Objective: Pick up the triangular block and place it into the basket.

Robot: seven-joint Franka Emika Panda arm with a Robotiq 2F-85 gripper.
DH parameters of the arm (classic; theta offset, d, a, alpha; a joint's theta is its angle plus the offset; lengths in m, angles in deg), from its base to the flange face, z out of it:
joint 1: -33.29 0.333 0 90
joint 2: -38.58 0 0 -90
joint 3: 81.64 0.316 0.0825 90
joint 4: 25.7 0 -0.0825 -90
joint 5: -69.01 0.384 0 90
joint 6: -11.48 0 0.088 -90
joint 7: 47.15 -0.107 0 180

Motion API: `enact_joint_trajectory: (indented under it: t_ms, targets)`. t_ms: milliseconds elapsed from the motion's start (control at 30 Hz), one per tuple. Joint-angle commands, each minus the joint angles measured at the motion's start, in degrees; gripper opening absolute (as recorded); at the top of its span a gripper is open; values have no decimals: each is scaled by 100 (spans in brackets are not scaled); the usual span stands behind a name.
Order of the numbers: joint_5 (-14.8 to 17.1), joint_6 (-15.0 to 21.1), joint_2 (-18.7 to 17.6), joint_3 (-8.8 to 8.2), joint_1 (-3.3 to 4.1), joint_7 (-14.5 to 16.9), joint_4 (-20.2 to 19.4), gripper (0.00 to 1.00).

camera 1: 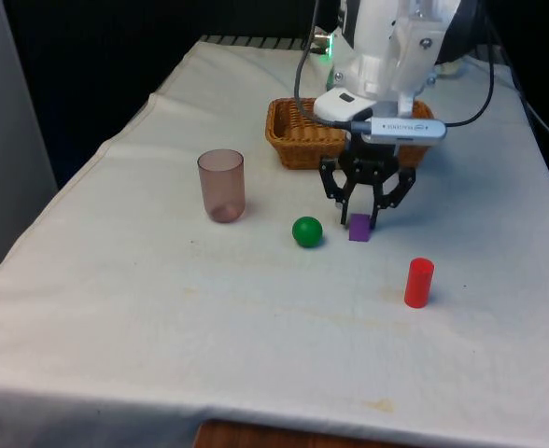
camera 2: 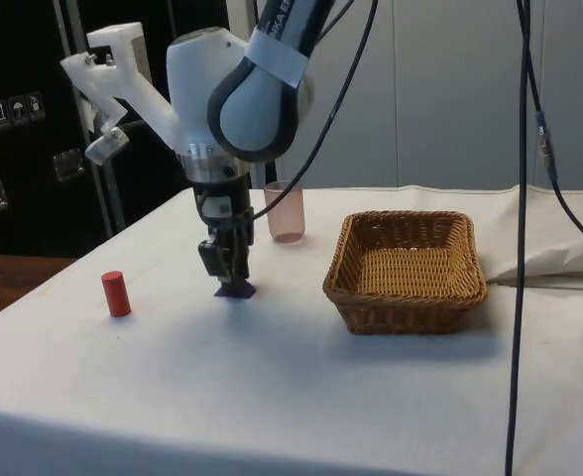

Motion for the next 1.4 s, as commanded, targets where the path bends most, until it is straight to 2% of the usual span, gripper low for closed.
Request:
enact_joint_trajectory:
  t_ms: [0,33,67,100,333,867,900,933,1200,1233,1267,1367]
  targets:
    - [11,69,-17,11,-17,23,6,45]
    - [0,0,0,-6,0,0,0,41]
    - [11,69,-23,11,-17,23,6,41]
    - [11,69,-23,11,-17,23,6,34]
    - [0,0,11,-6,0,0,11,33]
    - [-69,-647,848,-34,34,-11,-201,33]
    - [-23,-607,756,-11,11,6,-138,33]
    - [-74,-693,905,-34,40,-11,-218,33]
    - [-132,-1014,1427,-29,40,-23,-447,33]
    - [-92,-980,1364,-11,23,6,-413,33]
    - [-138,-1043,1484,-29,46,-23,-476,33]
    - [-166,-1129,1719,-17,46,-29,-625,33]
